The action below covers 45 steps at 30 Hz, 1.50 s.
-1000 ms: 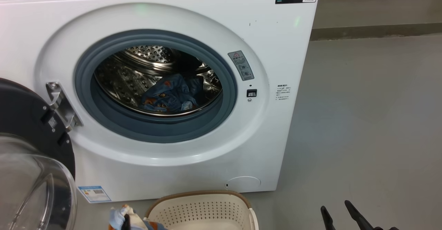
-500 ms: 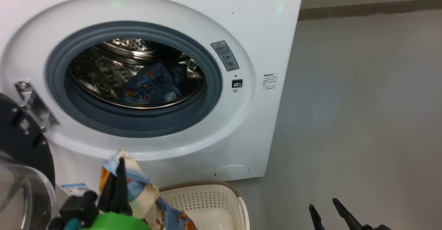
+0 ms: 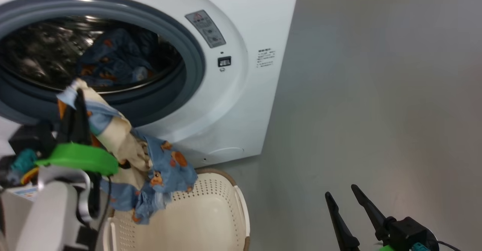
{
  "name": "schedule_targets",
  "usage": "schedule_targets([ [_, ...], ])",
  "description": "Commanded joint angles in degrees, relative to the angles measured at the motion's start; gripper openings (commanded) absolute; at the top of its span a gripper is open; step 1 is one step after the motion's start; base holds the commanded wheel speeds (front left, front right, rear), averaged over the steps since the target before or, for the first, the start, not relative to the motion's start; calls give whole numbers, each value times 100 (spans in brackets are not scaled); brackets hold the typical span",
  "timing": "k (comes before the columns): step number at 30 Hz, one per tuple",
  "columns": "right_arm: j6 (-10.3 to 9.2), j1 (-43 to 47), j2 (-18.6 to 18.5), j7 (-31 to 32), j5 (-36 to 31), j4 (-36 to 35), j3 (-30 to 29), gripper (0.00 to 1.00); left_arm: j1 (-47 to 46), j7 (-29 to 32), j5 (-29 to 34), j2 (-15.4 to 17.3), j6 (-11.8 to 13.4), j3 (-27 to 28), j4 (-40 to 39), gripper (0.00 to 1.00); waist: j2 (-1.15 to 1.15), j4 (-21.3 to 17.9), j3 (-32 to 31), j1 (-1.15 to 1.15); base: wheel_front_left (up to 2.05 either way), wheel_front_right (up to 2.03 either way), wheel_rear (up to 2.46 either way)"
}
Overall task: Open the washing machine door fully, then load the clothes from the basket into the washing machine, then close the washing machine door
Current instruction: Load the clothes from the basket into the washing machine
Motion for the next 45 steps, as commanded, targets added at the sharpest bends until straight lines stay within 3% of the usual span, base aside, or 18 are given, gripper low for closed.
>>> schedule_targets([
  [1, 16, -230, -5, -28, -54, -127, 205, 100, -540, -37, 87, 263, -42, 253, 170, 0, 0, -392, 464, 0, 0, 0, 0],
  [23, 16, -720, 4, -28, 146, -112, 786, 100, -3237, -37, 499, 783, -201, 353, 2856, 0, 0, -801, 1592, 0, 0, 0, 0],
  [41, 16, -1017, 5, -28, 344, -160, 1175, 100, -4778, -37, 766, 1281, -374, 263, 3131, 0, 0, -1035, 2430, 0, 0, 0, 0],
  [45, 16, -1053, 5, -28, 397, -167, 1182, 100, -5005, -37, 775, 1283, -318, 321, 3022, 0, 0, -1045, 2507, 0, 0, 0, 0],
])
